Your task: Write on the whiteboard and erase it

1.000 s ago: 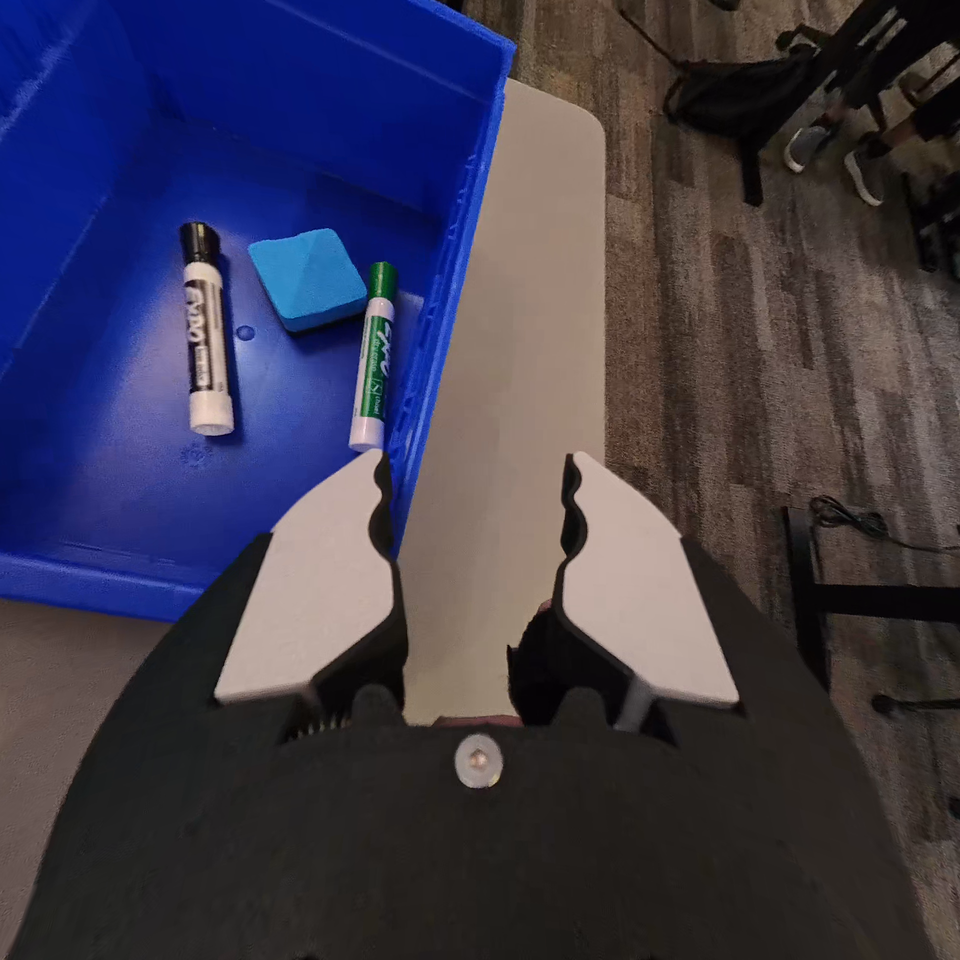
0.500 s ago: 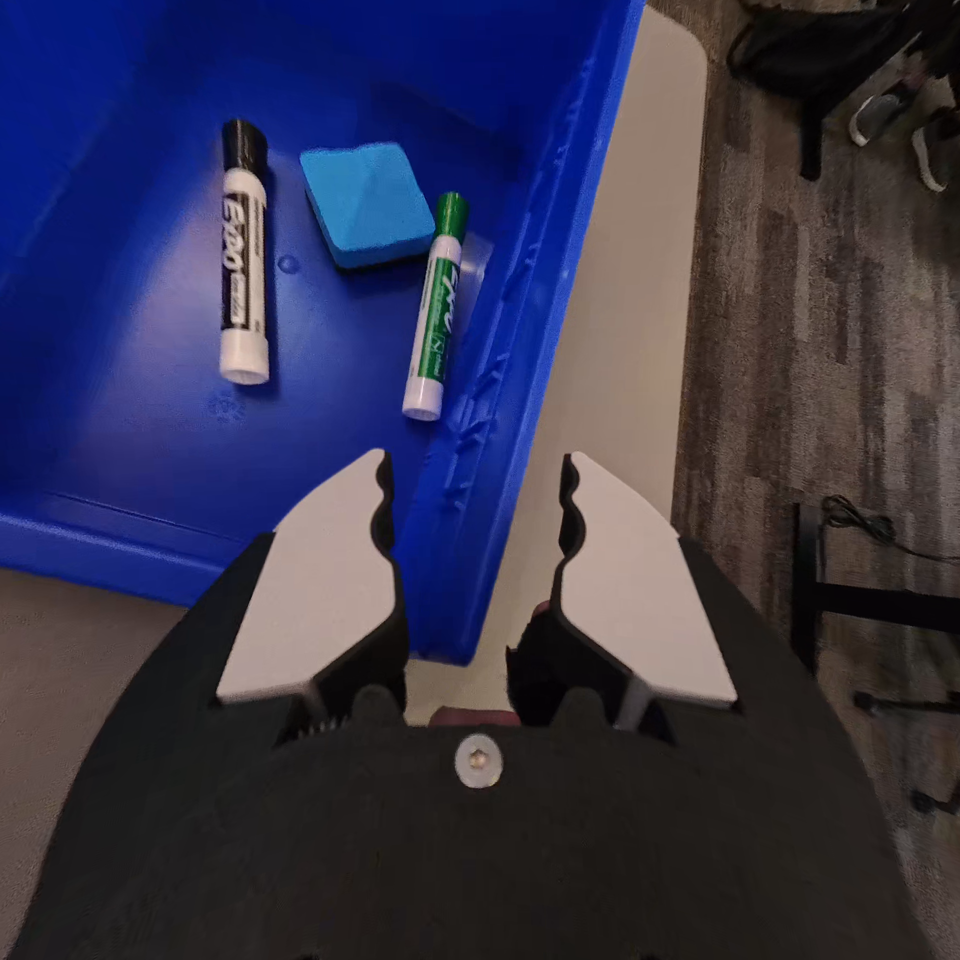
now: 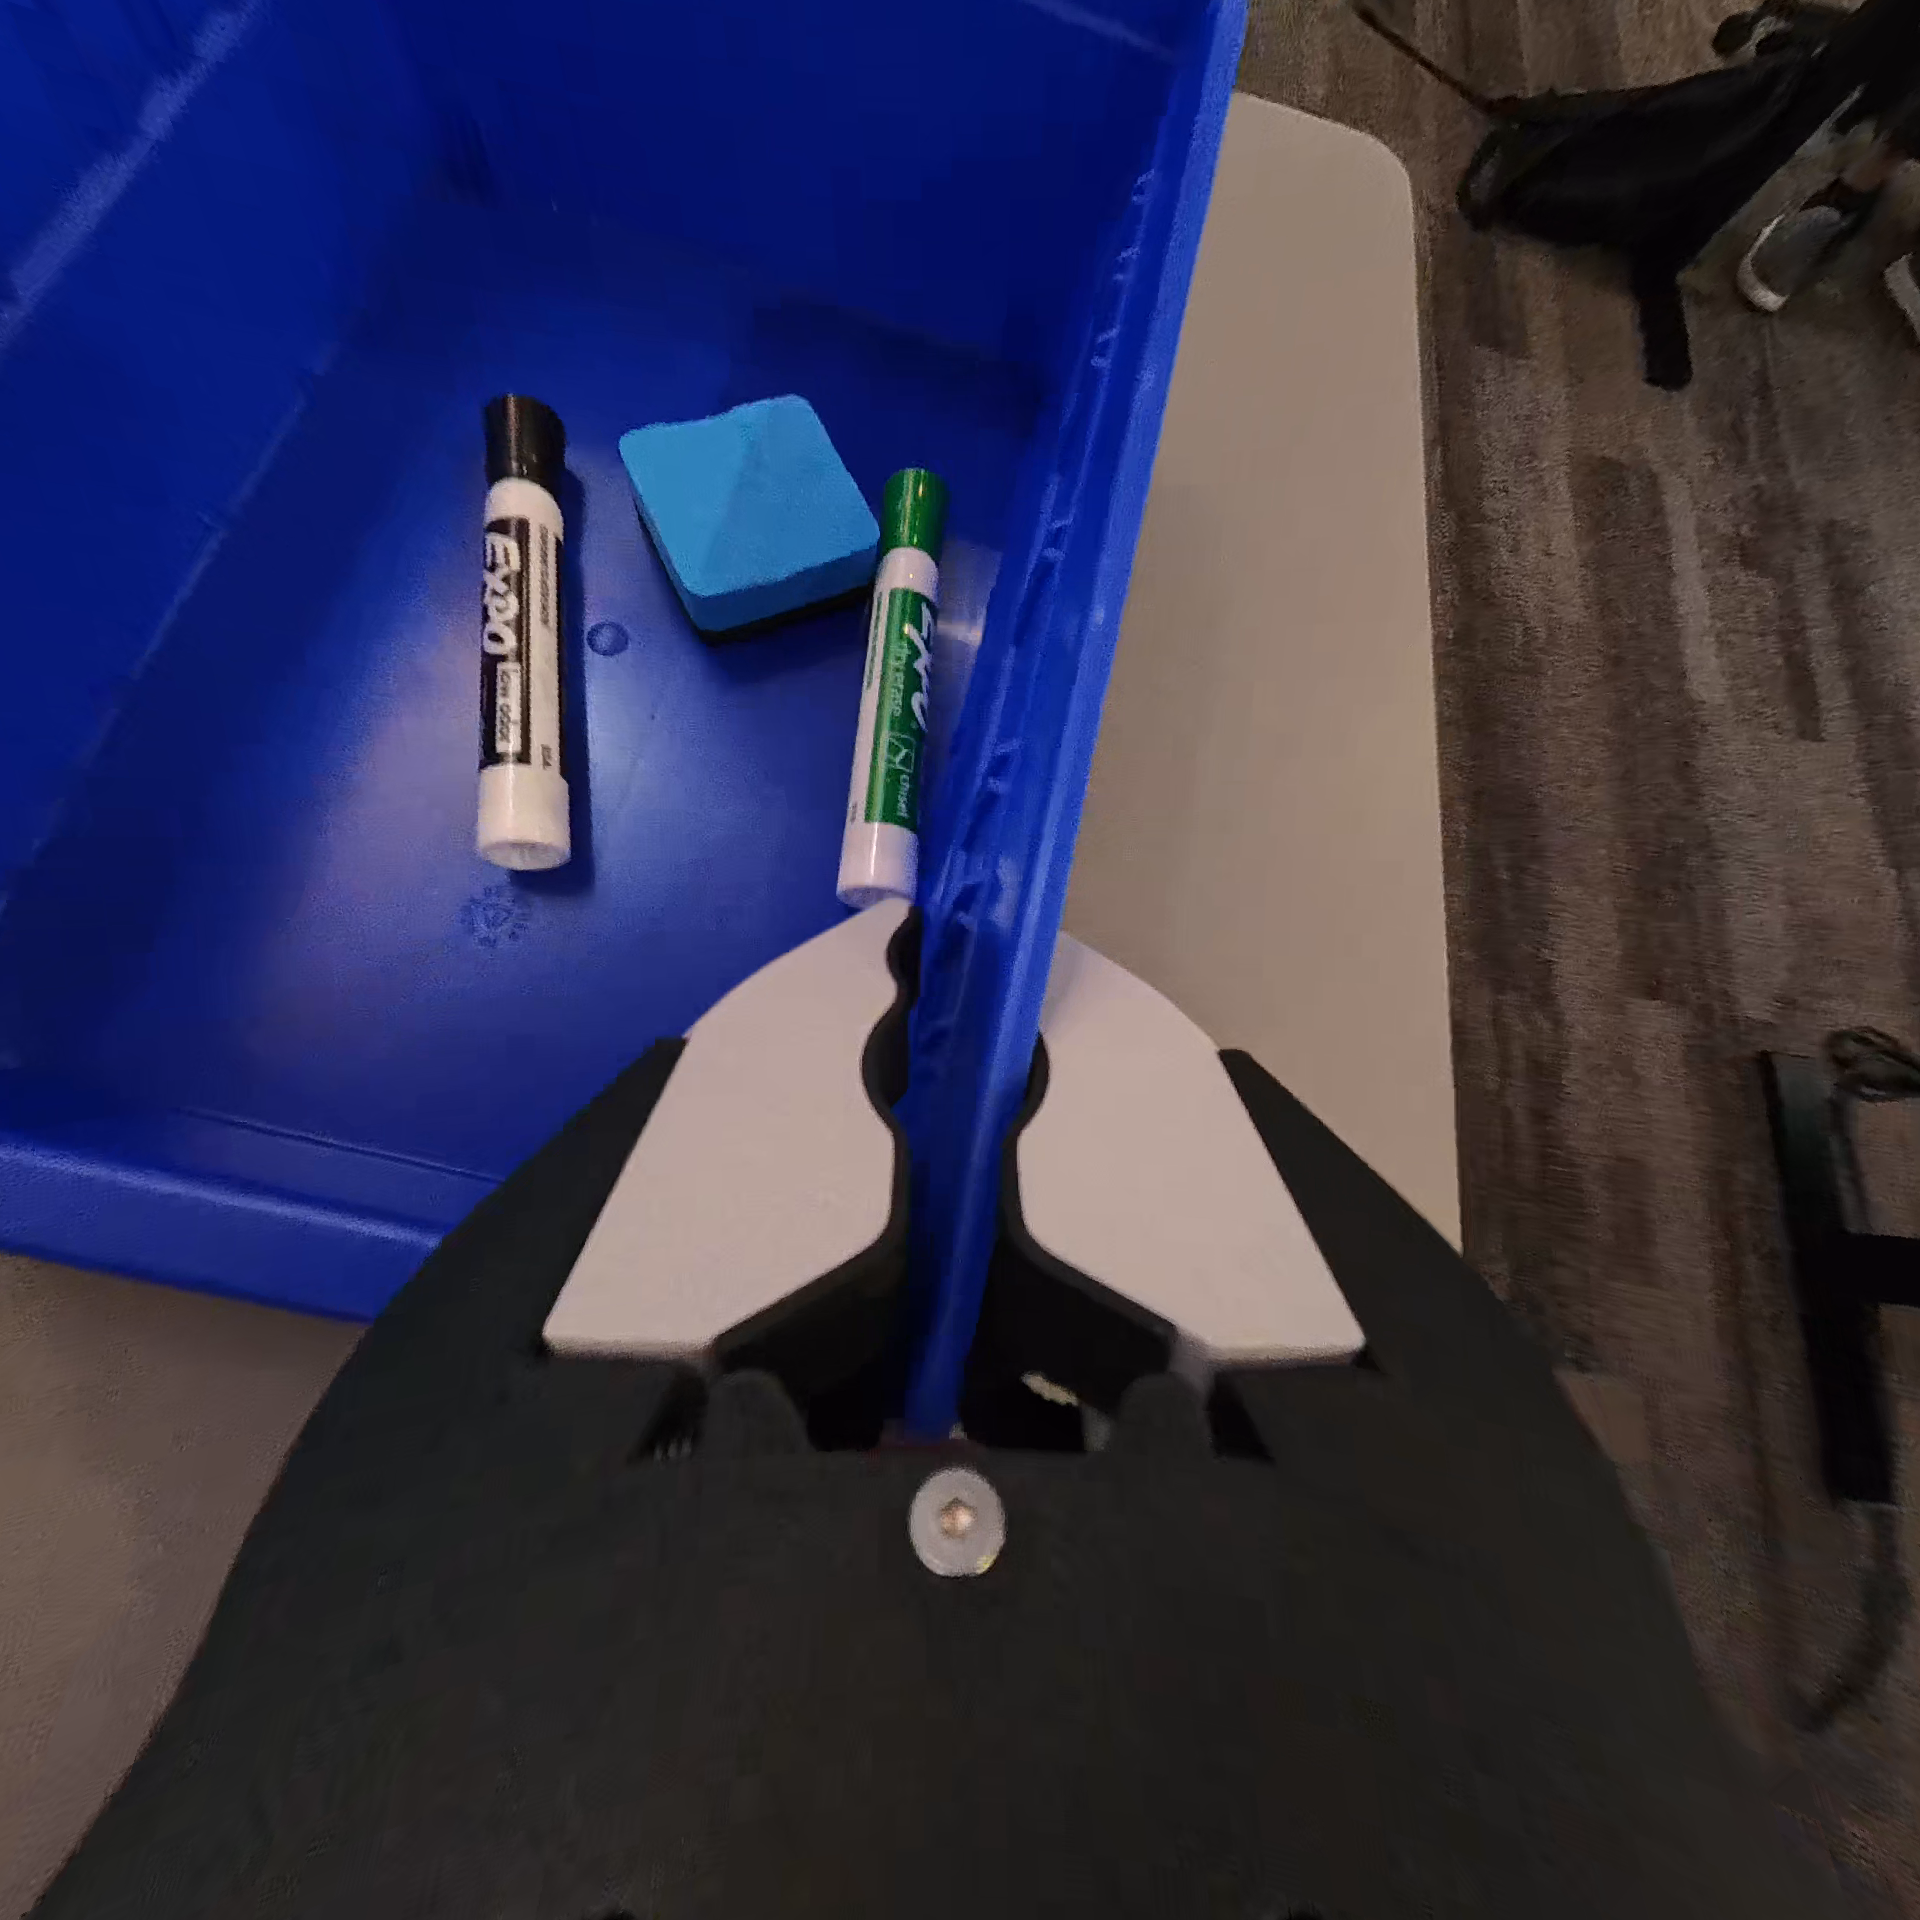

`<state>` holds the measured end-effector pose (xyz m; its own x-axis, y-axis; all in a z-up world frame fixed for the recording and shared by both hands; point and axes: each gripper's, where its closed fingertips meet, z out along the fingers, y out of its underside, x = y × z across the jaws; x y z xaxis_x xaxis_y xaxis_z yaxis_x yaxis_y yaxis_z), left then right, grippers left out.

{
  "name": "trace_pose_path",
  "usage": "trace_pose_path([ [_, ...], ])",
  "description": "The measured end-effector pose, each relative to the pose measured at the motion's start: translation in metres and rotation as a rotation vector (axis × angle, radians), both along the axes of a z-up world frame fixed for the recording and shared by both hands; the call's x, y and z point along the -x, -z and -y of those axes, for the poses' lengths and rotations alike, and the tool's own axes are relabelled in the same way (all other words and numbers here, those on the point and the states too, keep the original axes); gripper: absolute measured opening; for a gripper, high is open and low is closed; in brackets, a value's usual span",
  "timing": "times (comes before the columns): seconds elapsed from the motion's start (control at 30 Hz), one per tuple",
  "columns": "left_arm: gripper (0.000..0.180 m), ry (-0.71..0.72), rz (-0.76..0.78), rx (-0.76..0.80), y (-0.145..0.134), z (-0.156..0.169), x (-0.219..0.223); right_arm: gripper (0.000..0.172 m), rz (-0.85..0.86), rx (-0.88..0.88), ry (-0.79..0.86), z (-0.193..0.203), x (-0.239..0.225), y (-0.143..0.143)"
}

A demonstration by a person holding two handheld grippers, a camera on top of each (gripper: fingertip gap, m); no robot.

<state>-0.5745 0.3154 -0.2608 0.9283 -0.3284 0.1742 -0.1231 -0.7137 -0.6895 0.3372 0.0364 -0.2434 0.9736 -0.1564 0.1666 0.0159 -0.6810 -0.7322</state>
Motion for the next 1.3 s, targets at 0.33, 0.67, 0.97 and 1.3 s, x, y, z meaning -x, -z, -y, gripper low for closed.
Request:
trace_pose_path([
  [0.33, 0.028, 0.114, 0.108, 0.073, 0.005, -0.002, -0.021, 0.006, -0.084, -0.037, -0.003, -0.004, 0.001, 0.000],
  [0.67, 0.005, 0.152, 0.046, 0.078, 0.004, -0.007, -0.023, 0.006, -0.091, -0.085, -0.011, -0.006, 0.000, -0.001],
  [0.97, 0.005, 0.160, 0.063, 0.040, 0.002, -0.001, -0.020, 0.005, -0.094, -0.056, -0.030, 0.003, 0.008, -0.005],
  [1.3, 0.005, 0.154, 0.098, -0.019, -0.008, 0.025, -0.011, 0.005, -0.114, -0.001, -0.114, 0.037, 0.045, -0.016],
])
